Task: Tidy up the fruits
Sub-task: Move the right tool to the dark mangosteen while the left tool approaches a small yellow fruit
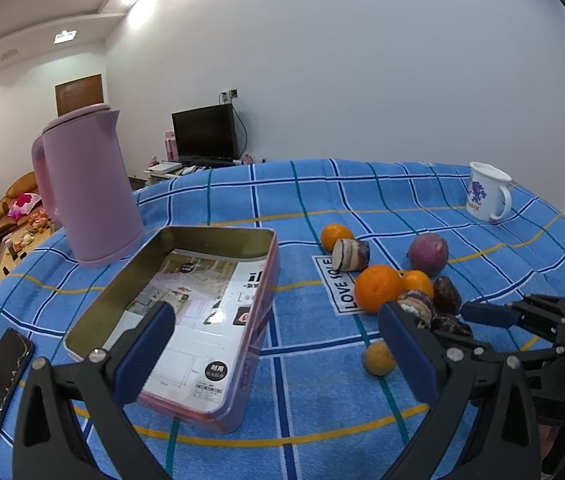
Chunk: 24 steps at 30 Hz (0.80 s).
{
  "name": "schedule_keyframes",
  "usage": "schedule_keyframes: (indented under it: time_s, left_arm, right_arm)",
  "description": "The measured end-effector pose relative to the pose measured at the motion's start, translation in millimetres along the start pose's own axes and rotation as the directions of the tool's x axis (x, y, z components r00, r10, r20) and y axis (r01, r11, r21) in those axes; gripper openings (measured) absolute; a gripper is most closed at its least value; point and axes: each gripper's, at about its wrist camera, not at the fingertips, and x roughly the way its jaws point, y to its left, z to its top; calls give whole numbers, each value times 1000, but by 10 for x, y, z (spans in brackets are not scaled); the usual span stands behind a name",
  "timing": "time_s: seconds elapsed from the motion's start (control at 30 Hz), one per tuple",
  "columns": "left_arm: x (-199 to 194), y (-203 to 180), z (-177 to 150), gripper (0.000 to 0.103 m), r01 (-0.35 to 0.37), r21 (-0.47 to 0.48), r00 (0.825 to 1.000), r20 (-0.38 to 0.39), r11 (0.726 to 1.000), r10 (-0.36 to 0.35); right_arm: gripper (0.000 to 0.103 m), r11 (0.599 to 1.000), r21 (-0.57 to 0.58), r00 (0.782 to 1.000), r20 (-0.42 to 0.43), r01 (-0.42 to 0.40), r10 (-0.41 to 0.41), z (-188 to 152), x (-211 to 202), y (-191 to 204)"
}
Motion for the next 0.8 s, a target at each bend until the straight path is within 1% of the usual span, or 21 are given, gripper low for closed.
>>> schedule_keyframes:
  time_s: [0.1,0.23,0.3,0.43,0.63,0.7,0.8]
  left_arm:
    - [8,-11,-4,103,0,1,1000,-2,1000,0]
    - [0,-4,-10,103,-2,3,1000,-2,1000,2]
    - [-2,10,-14,103,-3,0,1000,-2,1000,3]
    - [-9,40,-18,103,-6,-6,1000,-1,1000,6]
    - [-16,57,-10,103,-12,-8,1000,2,1000,12]
    - [-17,65,-12,103,-10,-10,1000,2,1000,10]
    - [-17,73,-13,103,-7,-13,1000,2,1000,7]
  right_arm:
    - [55,1000,-20,1000,-1,0,0,-6,2,28]
    - [58,1000,-14,1000,-10,-13,13,-13,12,-2]
    - [58,1000,-3,1000,-8,-23,23,-27,6,-26]
    - [58,998,-49,999,-16,-28,28,-44,-8,39]
    - [58,998,-53,999,-16,-37,36,-82,-26,28]
    - [63,998,-50,999,-17,-35,35,-104,-30,26]
    - [64,998,-51,999,-14,-33,32,-132,-43,24]
